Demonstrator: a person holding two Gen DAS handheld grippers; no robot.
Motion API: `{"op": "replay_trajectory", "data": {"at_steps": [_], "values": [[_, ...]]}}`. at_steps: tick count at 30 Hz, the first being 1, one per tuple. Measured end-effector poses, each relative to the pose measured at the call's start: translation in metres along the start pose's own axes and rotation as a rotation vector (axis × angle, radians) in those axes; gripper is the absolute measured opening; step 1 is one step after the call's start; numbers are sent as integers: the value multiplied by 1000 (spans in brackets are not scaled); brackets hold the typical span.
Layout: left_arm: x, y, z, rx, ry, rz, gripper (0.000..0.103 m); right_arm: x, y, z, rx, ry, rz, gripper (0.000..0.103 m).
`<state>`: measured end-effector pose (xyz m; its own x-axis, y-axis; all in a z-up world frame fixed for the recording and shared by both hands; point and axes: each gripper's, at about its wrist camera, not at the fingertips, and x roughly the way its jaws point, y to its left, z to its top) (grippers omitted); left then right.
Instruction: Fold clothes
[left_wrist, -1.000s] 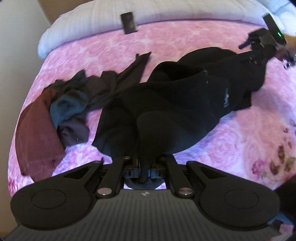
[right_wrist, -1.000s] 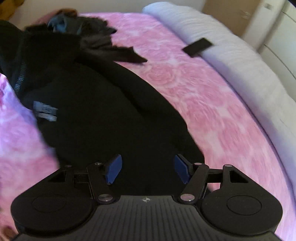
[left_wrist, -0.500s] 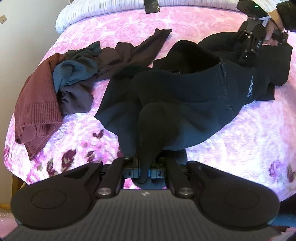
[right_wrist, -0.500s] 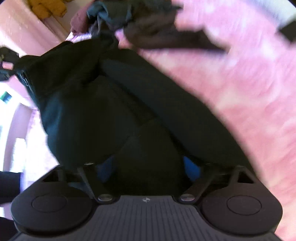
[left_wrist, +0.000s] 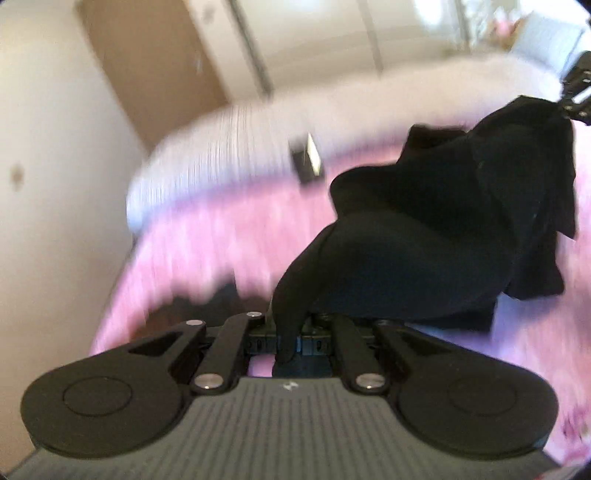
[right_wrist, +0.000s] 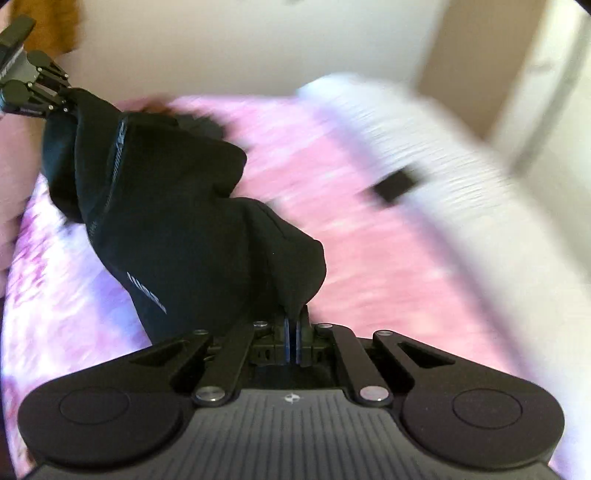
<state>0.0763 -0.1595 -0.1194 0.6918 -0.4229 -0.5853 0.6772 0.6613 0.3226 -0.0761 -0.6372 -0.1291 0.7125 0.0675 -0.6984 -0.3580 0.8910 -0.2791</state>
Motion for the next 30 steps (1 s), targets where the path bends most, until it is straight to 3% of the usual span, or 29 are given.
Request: {"op": "replay_trajectory", "data": {"at_steps": [6,9,15,20,21,27,30], "values": [[-66,15,82,137,-297,-71,5,-159,55,28,83,-102,-519,1],[-111,14,109,187,-407,-93,5,-224,94,38,120,-127,-692,0],[-210,2,139,245,-566,-95,6,-341,155,47,167,-193,-895,0],[-276,-16,165,268,-647,-92,6,-428,184,41,175,-264,-958,0],[-273,-21,172,270,-643,-101,6,-436,183,38,175,-268,-962,0],[-159,-60,214,297,-518,-222,7,-442,144,11,180,-232,-947,0],[-102,-80,236,311,-455,-281,7,-403,100,-8,203,-166,-908,0]]}}
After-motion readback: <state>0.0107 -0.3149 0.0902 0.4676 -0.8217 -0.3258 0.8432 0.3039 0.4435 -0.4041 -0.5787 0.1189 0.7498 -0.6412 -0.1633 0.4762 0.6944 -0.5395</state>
